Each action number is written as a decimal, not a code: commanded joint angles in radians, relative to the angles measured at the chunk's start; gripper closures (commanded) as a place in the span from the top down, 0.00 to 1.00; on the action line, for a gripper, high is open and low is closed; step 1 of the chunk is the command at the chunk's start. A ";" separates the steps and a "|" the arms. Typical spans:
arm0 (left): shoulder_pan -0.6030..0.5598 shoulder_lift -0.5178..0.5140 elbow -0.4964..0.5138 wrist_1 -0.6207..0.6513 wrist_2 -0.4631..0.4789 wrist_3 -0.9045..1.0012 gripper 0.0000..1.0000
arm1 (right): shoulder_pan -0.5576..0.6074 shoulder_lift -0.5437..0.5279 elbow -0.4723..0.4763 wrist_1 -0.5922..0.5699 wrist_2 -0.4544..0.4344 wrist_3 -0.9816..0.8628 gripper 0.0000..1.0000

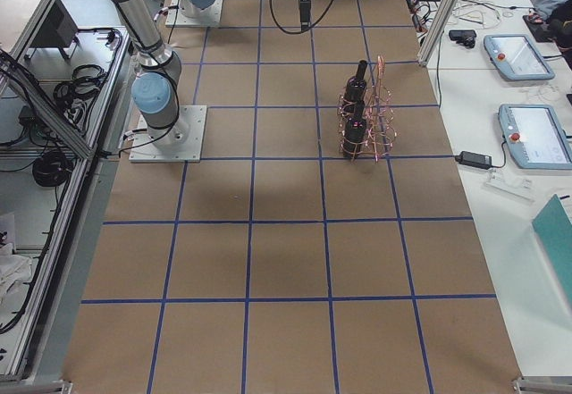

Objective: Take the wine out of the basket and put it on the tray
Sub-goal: 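Lower the bottle onto the tray and open the left gripper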

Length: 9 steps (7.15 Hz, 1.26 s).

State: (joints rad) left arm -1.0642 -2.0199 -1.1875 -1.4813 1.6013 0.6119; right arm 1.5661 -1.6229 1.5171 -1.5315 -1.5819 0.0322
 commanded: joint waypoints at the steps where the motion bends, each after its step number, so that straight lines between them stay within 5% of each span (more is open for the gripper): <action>1: 0.003 -0.028 0.000 0.039 0.002 0.006 0.00 | 0.000 0.000 0.000 0.001 0.000 0.001 1.00; 4: 0.003 -0.039 -0.001 0.044 0.000 0.006 0.04 | 0.000 0.000 0.000 0.001 0.000 0.002 1.00; 5: 0.003 -0.043 -0.001 0.044 -0.001 0.006 0.17 | 0.000 0.000 0.000 0.001 0.000 0.000 1.00; 7: 0.003 -0.043 -0.001 0.042 0.003 0.006 0.79 | 0.000 0.000 0.000 0.001 0.000 0.002 1.00; 9: 0.003 -0.008 -0.010 0.007 0.003 0.006 1.00 | 0.000 0.000 0.000 0.002 0.000 0.002 1.00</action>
State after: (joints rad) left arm -1.0615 -2.0474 -1.1933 -1.4566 1.6028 0.6182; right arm 1.5662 -1.6229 1.5171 -1.5299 -1.5815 0.0337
